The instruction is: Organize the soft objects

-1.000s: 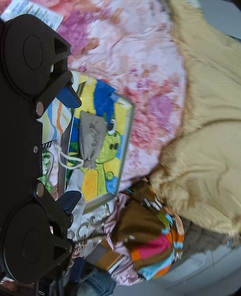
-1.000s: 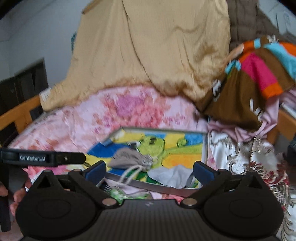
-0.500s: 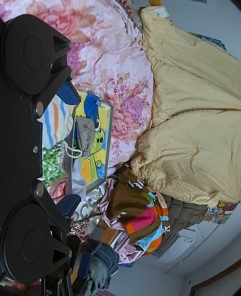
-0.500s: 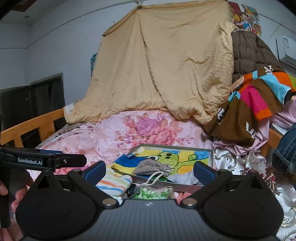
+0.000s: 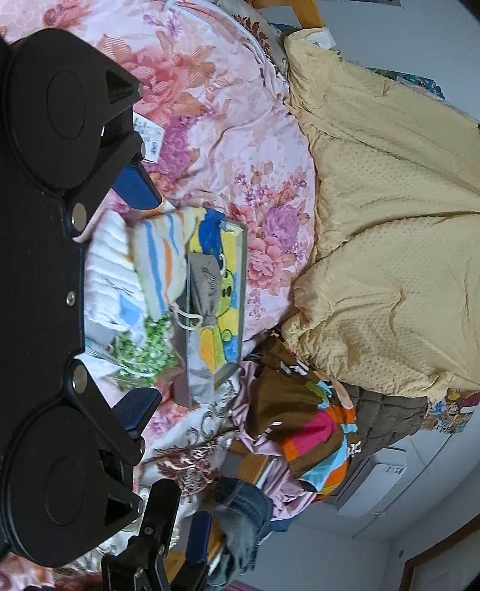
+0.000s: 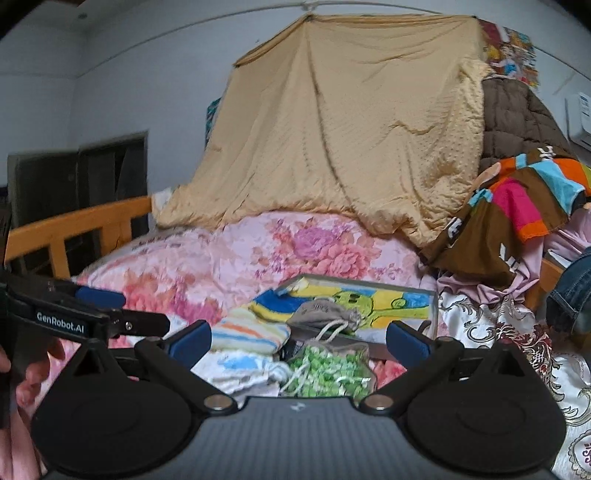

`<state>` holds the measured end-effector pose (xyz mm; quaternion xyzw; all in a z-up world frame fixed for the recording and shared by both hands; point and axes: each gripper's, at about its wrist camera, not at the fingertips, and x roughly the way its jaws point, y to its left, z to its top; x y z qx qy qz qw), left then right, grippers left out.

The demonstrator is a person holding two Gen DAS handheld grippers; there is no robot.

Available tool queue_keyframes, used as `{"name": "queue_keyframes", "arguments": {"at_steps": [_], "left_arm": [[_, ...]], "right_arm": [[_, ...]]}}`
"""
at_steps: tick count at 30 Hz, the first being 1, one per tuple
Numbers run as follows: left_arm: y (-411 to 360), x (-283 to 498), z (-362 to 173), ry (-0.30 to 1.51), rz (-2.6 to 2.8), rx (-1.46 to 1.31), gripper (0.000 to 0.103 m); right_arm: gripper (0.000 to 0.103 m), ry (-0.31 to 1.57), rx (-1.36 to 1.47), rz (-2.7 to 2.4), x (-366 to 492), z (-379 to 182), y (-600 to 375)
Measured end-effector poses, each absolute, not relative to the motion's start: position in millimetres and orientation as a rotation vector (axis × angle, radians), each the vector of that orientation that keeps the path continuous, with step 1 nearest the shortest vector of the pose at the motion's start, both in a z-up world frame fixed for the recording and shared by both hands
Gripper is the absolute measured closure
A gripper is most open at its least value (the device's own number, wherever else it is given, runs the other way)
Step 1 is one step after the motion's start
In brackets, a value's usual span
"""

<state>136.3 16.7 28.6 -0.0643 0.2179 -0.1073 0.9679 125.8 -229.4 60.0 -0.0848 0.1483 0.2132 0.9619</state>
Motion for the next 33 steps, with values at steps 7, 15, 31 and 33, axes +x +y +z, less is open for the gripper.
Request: {"name": "queue_keyframes", "arguments": {"at_steps": [7, 15, 31, 33], "left_arm": [[28.0, 130.8, 6.8, 0.459, -0.195, -0.089, 0.001], [30.9, 134.4, 3.7, 0.496, -0.167, -0.1, 0.001], [30.4, 147.0, -13.0, 0.601, -0.1, -0.054, 0.001], [30.8, 148.1, -14.8, 0.616, -0.092, -0.059, 0.001]], "right_arm": [[0.0, 0.292, -0.256, 0.456, 117.8, 49.0, -212.9], [0.0, 0.334, -0.262, 0.468, 116.7, 33.1, -210.5], [0.0, 0.451, -0.26, 0.46, 126.2, -5.8, -208.8], [0.0, 0.462, -0.27, 0.452, 127.6, -11.4, -208.1]]}}
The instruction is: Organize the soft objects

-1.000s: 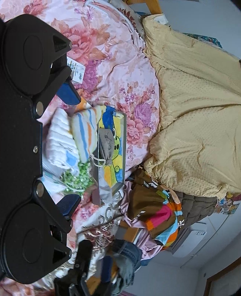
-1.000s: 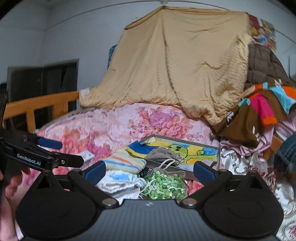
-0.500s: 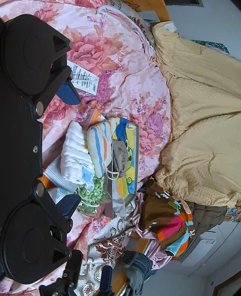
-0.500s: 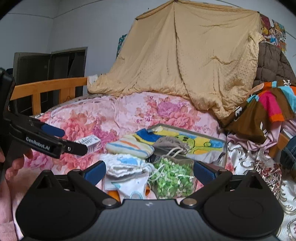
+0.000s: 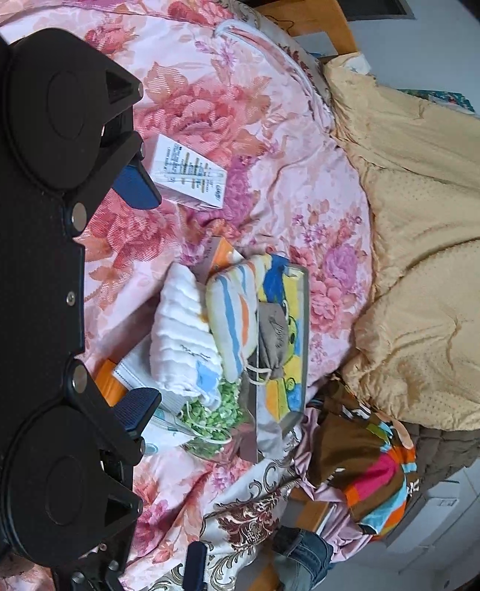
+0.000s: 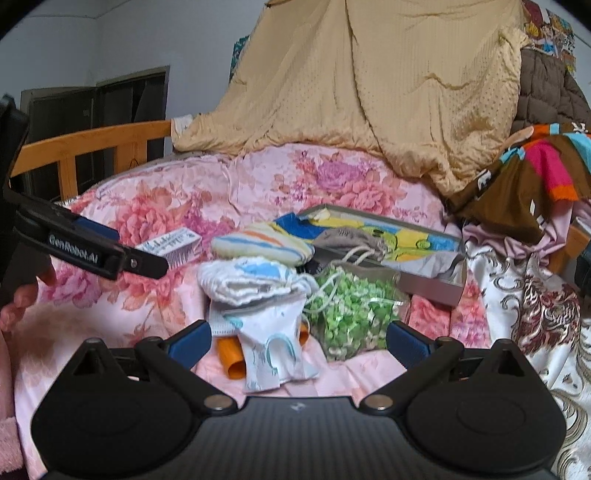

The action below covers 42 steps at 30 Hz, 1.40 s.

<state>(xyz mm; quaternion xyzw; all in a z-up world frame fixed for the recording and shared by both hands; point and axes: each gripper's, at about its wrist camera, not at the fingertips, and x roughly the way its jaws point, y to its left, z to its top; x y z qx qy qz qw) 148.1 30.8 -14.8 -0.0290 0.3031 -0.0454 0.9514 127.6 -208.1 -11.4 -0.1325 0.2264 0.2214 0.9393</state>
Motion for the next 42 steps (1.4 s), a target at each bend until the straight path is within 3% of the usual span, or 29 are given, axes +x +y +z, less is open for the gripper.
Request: {"name": "queue_keyframes", "arguments": {"at_steps": [17, 24, 30, 35, 42], "left_arm": [[20.5, 174.2, -29.7, 0.685, -0.094, -0.071, 0.001], [32.0, 196.4, -44.6, 0.744, -0.151, -0.232, 0.001], [29.2, 213.2, -60.3, 0.765, -0.22, -0.306, 0.001], [20.0, 221.2, -68.8, 0.763, -0.283, -0.304, 0.002], [14.6, 236.3, -87.4, 0.777, -0.301, -0.354, 0.007]], "right_arm": [[0.0, 0.57, -0.288, 0.49, 158.4, -54.4, -196.2], [0.003, 0.585, -0.307, 0.548, 176.6, -66.6, -185.1], [0.017, 0.6, -0.264, 0.547, 191.6, -74.2, -184.8], [0.041, 0.627, -0.224, 0.567, 194.7, -82.3, -190.6], [0.053, 0.635, -0.161, 0.577, 195.0, -86.8, -199.6]]}}
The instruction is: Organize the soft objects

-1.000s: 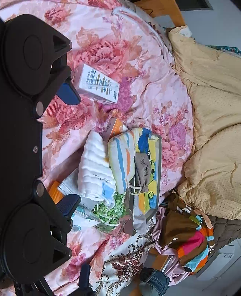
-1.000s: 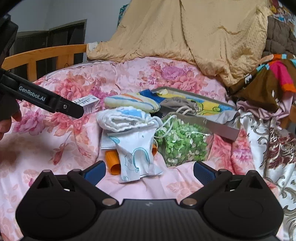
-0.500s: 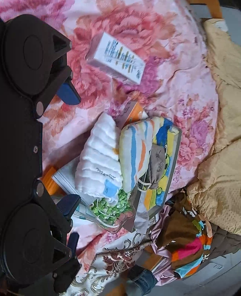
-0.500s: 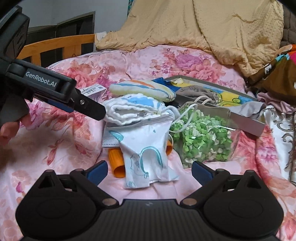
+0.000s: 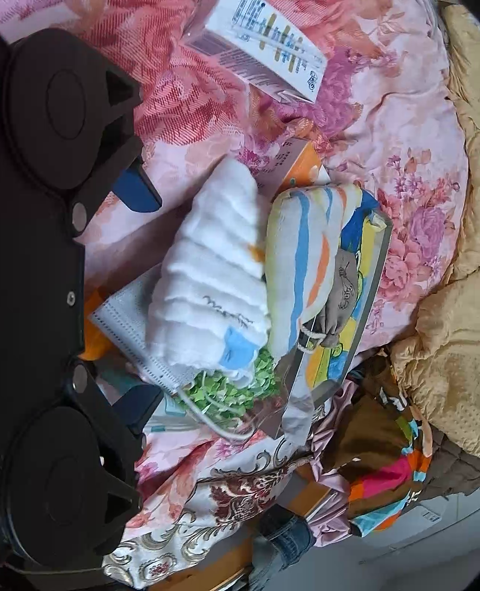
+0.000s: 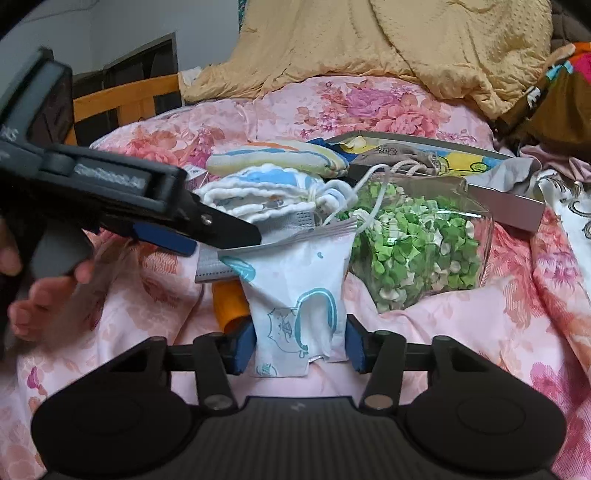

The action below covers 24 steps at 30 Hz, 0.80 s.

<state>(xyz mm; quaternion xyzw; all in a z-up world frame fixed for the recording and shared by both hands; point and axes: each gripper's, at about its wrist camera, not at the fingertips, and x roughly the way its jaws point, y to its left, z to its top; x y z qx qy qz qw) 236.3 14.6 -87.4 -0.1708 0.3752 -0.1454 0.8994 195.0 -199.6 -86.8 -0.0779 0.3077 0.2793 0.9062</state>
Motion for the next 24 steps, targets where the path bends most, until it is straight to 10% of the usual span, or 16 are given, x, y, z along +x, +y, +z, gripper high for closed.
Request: {"name": "queue_keyframes", "arguments": {"at_steps": [11, 24], "left_arm": [[12.2, 230.5, -75.0, 0.726, -0.318, -0.335, 0.061], [-9.0, 220.6, -69.5, 0.653, -0.467, -0.307, 0.062]], "right_arm": [[0.057, 0.605, -0.121, 0.486, 196.4, -80.0, -212.7], [0.057, 0.599, -0.066, 0.404, 203.8, -76.3, -229.8]]}}
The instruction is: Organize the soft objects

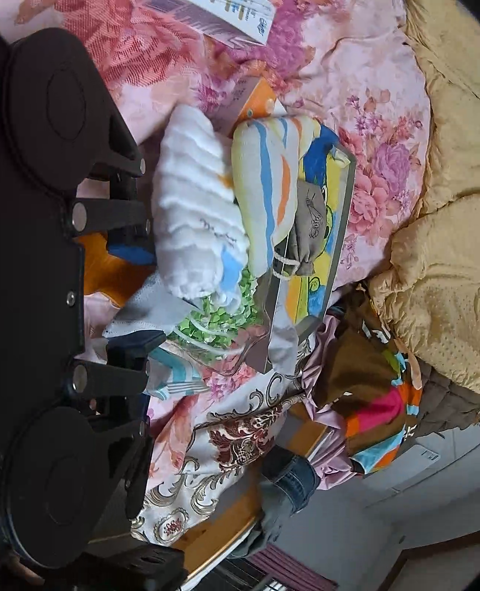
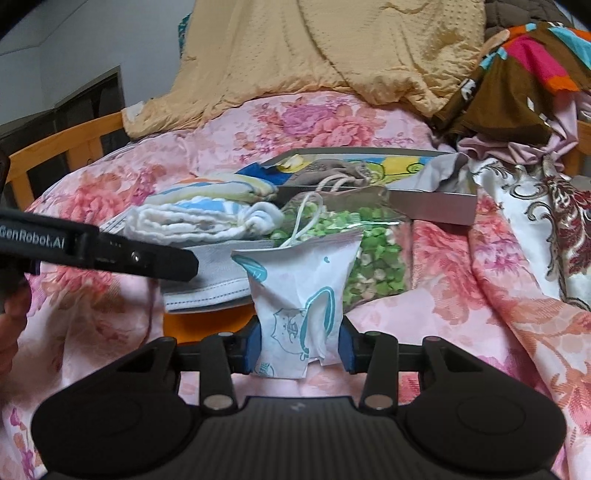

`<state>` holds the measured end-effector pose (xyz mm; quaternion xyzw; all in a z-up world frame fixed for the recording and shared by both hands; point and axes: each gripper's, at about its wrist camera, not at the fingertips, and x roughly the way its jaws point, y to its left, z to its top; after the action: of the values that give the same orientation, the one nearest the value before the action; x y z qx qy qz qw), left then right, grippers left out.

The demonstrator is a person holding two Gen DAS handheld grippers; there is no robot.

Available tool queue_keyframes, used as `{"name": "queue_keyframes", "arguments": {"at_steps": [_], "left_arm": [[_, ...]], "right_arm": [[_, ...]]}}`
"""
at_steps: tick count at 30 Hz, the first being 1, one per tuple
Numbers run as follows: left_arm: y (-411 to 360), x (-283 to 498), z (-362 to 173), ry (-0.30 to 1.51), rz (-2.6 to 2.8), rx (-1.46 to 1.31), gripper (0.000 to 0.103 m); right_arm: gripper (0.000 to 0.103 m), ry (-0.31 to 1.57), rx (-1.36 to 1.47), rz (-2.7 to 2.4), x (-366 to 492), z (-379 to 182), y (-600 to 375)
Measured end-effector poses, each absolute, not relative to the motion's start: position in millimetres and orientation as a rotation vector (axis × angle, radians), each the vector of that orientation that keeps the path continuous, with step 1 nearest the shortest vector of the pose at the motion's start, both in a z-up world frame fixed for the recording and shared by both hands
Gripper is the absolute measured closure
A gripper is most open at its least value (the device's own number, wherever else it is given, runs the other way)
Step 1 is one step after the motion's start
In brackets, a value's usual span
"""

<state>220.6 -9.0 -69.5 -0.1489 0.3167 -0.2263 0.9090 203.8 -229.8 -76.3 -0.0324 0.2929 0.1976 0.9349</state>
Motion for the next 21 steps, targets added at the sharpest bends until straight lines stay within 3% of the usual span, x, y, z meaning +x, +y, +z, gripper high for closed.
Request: {"name": "queue_keyframes", "arguments": {"at_steps": [13, 15, 16, 21], "left_arm": [[-15.9, 236.0, -77.8, 0.672, -0.371, -0.406, 0.062], [-13.1, 236.2, -79.0, 0.687, -0.335, -0.43, 0.069], [-12.7, 236.4, -79.5, 0.696, -0.319, -0.423, 0.08], [-10.3, 234.9, -79.6, 0.704, -0.308, -0.423, 0.092]], "right_arm": [[0.06, 0.57, -0.058, 0.398, 202.7, -77.9, -233.7], [0.061, 0.566, -0.052, 0.4, 202.8, -77.3, -234.4], [0.061, 0.564, -0.051, 0.4, 202.9, -76.8, -234.7], [0.063, 0.549, -0.049, 0.402, 201.2, -73.0, -235.8]]}}
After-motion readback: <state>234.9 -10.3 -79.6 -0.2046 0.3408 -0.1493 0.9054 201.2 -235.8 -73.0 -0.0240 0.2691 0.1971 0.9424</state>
